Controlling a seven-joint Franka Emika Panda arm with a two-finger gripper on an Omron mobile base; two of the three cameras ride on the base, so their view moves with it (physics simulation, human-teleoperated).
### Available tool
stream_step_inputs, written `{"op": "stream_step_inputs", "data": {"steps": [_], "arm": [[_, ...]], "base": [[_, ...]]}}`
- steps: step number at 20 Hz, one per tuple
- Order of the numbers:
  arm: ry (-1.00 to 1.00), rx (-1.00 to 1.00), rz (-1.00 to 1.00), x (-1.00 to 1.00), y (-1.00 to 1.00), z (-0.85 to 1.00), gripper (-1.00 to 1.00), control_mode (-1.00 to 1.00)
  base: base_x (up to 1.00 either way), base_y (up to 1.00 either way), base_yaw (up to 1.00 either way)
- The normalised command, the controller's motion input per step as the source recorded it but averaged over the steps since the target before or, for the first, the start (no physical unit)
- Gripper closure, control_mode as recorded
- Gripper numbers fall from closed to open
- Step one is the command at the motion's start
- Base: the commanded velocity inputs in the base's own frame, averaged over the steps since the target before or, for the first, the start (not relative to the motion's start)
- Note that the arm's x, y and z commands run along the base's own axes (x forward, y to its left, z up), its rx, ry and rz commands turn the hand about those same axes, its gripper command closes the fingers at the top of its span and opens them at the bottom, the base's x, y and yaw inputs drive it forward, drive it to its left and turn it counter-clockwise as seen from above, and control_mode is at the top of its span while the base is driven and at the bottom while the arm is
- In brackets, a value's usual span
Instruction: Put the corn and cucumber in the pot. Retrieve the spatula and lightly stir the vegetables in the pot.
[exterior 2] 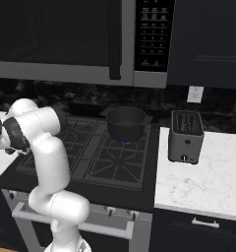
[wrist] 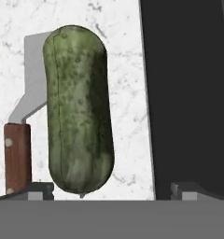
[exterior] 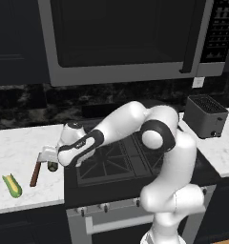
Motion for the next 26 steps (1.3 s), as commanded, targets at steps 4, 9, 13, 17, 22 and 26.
{"op": "stream_step_inputs", "data": {"steps": [4, 9, 13, 17, 22, 26], "arm": [[0.0, -0.04, 0.0, 0.26, 0.28, -0.08, -1.0, -1.0], [0.0, -0.04, 0.0, 0.24, 0.17, -0.05, -1.0, -1.0], [0.0, -0.02, 0.0, 0.2, 0.0, -0.23, -1.0, -1.0], [0.0, 0.0, 0.0, 0.03, -0.06, -0.12, 1.0, -1.0], [0.0, 0.0, 0.01, -0.31, -0.58, 0.0, 1.0, -1.0], [-0.1, 0.0, 0.04, -0.65, -0.97, 0.47, 1.0, -1.0]], "base": [[0.0, 0.0, 0.0], [0.0, 0.0, 0.0], [0.0, 0.0, 0.0], [0.0, 0.0, 0.0], [0.0, 0.0, 0.0], [0.0, 0.0, 0.0]]}}
